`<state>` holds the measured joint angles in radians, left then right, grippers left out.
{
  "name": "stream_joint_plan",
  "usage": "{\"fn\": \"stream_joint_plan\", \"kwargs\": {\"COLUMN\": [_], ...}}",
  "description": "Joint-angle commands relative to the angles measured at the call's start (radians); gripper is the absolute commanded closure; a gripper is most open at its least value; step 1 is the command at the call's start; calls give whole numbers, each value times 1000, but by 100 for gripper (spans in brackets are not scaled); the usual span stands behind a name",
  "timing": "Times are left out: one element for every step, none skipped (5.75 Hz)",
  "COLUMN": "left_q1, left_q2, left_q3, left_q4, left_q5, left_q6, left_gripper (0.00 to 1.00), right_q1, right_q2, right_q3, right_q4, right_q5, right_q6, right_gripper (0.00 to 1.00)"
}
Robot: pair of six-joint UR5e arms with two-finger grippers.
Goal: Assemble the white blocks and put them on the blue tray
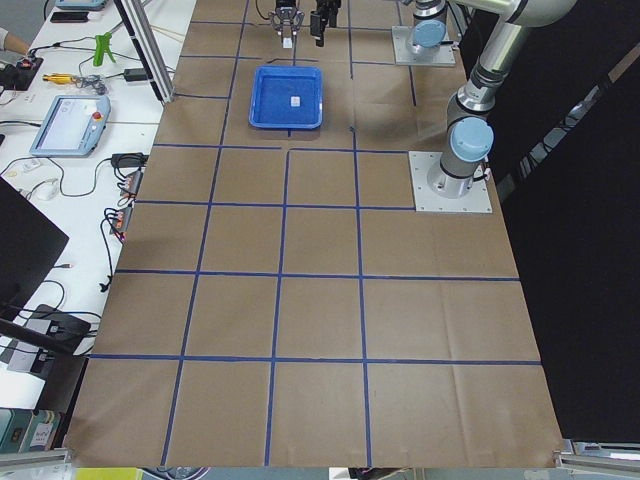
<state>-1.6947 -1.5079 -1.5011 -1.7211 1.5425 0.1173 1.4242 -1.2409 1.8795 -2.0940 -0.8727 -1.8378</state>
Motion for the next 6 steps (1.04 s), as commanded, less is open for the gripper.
{"fn": "stream_joint_plan", "kwargs": {"left_q1": [126,145,144,147,147,147], "left_q2": [26,25,23,24,25,25], "left_q3": [-5,-8,-16,-36,-39,-41], "left_q4": [29,58,63,77,87,98], "left_q5": [-2,5,84,82,82,82], "left_q6": [-85,-76,-80,-94,-94,-94], "left_gripper": [1,1,1,1,1,1], "right_q1": [82,114,134,134,142,166], "right_q2": [29,67,101,136,147,147], "right_q3": [116,147,153,155,155,155], "right_q4": [-340,-457,-563,-604,-604,-607], "right_q5": [41,50,50,47,44,43], "right_q6": [244,302,401,446,446,448], "right_gripper": [70,70,72,72,72,72]}}
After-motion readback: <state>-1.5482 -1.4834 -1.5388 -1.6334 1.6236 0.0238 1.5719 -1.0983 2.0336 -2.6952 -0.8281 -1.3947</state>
